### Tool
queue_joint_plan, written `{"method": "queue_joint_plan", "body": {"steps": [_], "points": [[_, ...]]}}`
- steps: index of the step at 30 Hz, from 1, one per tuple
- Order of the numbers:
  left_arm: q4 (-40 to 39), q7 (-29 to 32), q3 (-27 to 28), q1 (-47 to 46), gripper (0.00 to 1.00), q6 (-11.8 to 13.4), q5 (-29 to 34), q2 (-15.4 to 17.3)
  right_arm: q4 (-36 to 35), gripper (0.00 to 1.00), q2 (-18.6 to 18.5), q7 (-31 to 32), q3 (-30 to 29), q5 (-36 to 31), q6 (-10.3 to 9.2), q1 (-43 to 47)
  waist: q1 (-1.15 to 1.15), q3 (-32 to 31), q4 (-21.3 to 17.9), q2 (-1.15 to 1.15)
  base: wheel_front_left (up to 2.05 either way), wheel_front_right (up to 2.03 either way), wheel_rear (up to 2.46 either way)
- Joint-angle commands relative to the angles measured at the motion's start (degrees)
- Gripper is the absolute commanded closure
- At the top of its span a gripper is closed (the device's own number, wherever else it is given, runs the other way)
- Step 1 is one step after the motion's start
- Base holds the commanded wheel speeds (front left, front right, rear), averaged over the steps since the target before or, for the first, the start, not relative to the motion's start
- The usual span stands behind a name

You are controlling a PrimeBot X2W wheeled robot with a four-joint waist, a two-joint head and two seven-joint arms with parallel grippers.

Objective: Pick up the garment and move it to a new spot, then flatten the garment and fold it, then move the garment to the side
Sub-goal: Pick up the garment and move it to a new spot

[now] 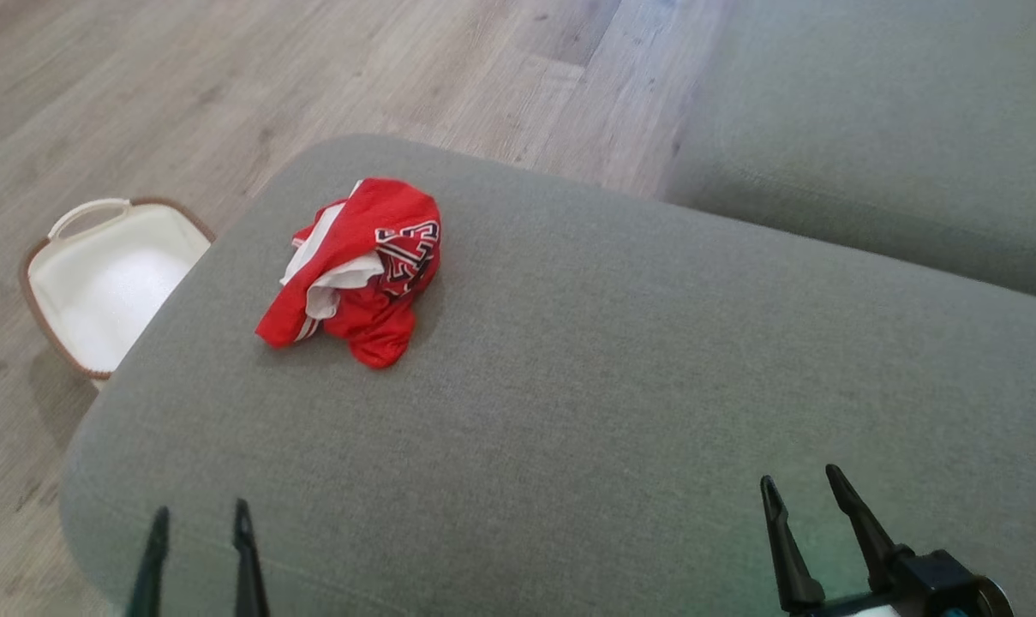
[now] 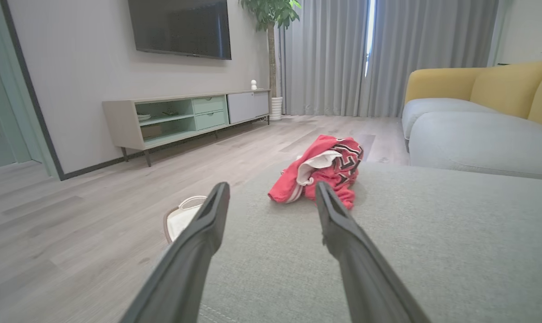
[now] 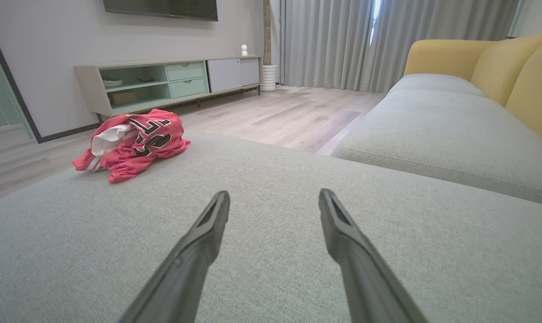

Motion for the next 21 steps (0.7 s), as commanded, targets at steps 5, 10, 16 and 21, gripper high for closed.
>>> {"method": "queue_joint_plan", "body": {"steps": [5, 10, 16, 21], "points": [[-2.6, -0.3, 4.8, -13.8, 0.0, -2.3, 0.2, 4.9, -1.9, 0.0, -3.7, -0.8, 2.3, -1.5, 0.13, -1.8, 0.0, 4.1, 1.0, 0.0, 0.0, 0.0, 0.0], [0.4, -0.3, 5.1, -27.6, 0.0, -5.6, -1.0, 8.2, -3.7, 0.0, -9.3, -0.8, 2.3, -2.1, 0.13, -4.2, 0.0, 11.7, -0.3, 0.0, 0.0, 0.0, 0.0], [16.1, 3.2, 1.8, -50.7, 0.0, -10.4, -3.4, 9.1, -6.1, 0.0, -17.4, -0.8, 1.6, -2.5, 0.13, -8.2, 0.0, 21.1, -0.8, 0.0, 0.0, 0.0, 0.0], [34.3, 10.3, 1.1, -68.8, 0.0, -10.9, -5.0, 8.9, -8.4, 0.0, -23.7, -0.8, 1.5, -2.3, 0.13, -11.4, 0.0, 27.3, -2.5, 0.0, 0.0, 0.0, 0.0]]}}
